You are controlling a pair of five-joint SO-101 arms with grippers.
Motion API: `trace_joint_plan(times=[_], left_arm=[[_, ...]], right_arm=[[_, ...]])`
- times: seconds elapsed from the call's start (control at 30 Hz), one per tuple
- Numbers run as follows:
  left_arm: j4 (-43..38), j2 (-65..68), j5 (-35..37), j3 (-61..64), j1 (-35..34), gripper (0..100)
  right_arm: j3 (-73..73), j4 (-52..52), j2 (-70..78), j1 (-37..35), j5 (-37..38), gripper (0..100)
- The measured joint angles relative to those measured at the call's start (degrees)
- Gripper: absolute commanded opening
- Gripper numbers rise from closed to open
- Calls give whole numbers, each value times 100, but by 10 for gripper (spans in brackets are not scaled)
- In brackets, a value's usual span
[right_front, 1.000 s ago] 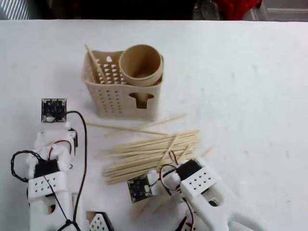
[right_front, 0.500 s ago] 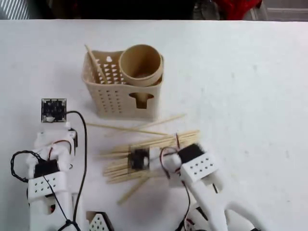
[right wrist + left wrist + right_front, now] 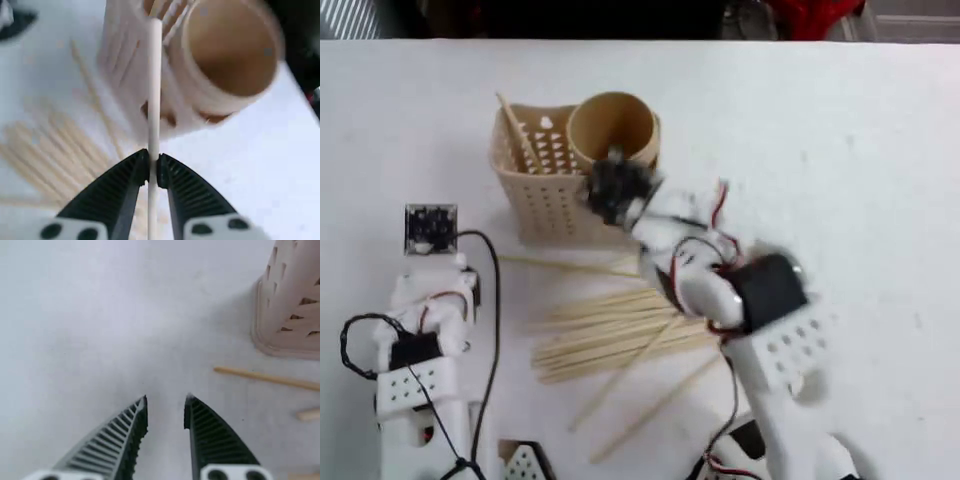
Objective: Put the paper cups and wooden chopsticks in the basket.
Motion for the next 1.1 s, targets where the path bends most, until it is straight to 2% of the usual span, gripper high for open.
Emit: trace_joint_plan(times=[0.17,0.37,0.53,0.67,0.9,1.1], left_arm=[[0,0,0,0,0,139],[0,0,0,0,0,139],[0,0,0,0,0,139],[0,0,0,0,0,139],[0,0,0,0,26,139],[0,0,0,0,26,139]], right_arm=[[-1222,-1354,352,-378,-1029,16],[-1433,-3332,1873,-440,-1776,17],[-1556,-4387,2971,-475,-2242,17],[-2268,-4475,3455,-571,-2277,17],[-3912,-3938,4009,-826,-2277,17],[-4404,-3938,4818,-1064,-2277,17]])
